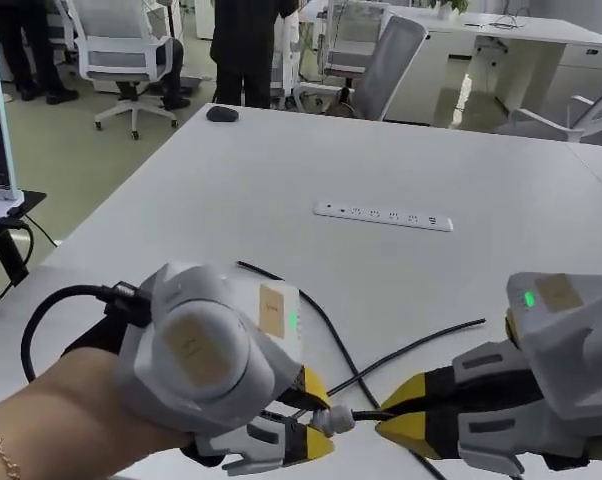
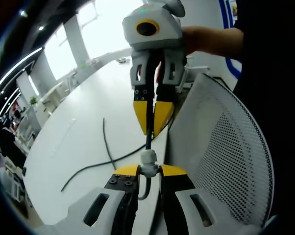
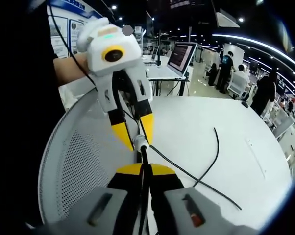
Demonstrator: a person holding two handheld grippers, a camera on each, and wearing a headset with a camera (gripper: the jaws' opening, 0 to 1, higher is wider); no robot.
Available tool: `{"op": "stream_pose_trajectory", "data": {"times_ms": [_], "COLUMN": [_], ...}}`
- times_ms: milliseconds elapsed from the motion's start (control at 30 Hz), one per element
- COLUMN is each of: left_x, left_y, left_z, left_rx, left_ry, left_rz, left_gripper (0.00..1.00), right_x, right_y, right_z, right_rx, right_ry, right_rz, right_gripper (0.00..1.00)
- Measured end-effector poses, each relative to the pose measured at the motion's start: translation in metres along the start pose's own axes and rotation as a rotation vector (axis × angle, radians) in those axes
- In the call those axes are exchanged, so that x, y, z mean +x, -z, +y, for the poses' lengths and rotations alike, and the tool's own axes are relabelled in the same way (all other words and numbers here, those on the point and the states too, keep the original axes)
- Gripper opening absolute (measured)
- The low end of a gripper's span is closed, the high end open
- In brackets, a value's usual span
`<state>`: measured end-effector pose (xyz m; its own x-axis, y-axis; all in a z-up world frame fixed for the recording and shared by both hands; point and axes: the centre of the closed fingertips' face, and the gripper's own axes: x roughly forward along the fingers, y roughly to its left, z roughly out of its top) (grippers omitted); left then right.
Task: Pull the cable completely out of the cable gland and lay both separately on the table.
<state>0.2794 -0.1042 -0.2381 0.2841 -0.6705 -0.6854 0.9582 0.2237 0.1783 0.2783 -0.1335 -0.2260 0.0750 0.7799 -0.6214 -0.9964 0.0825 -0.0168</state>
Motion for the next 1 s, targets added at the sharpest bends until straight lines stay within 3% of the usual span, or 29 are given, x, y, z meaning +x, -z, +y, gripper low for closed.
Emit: {"op": "stream_pose_trajectory", "data": {"times_ms": [133,267,400,633,1000], "left_x": [-0.001,-0.002,-0.004,-0.006,-0.012], "left_y": [0.001,0.006,0.004,0.005,0.009], "left_z": [0.001,0.003,0.004,0.006,0.009], "left_rx": [-0.007,-0.006,-0.027,-0.028,-0.036], "left_ry": [-0.001,-0.009,-0.006,-0.009,-0.028], "left_rz": [0.002,0.018,-0.002,0.002,0.011], "left_gripper": [0.17,0.17,0.17,0.17,0.17], "right_x": [-0.006,-0.014,-0.019,-0.027,-0.045], "right_y": [0.006,0.015,0.023,0.031,0.051], "right_z": [-0.004,-0.013,-0.016,-0.023,-0.043], "right_rx": [0.006,0.038,0.058,0.071,0.088], "right_ry": [0.019,0.070,0.085,0.124,0.220], "right_rz": [0.009,0.026,0.023,0.039,0.093], "right_gripper": [0.03,0.04,0.04,0.04,0.04]}}
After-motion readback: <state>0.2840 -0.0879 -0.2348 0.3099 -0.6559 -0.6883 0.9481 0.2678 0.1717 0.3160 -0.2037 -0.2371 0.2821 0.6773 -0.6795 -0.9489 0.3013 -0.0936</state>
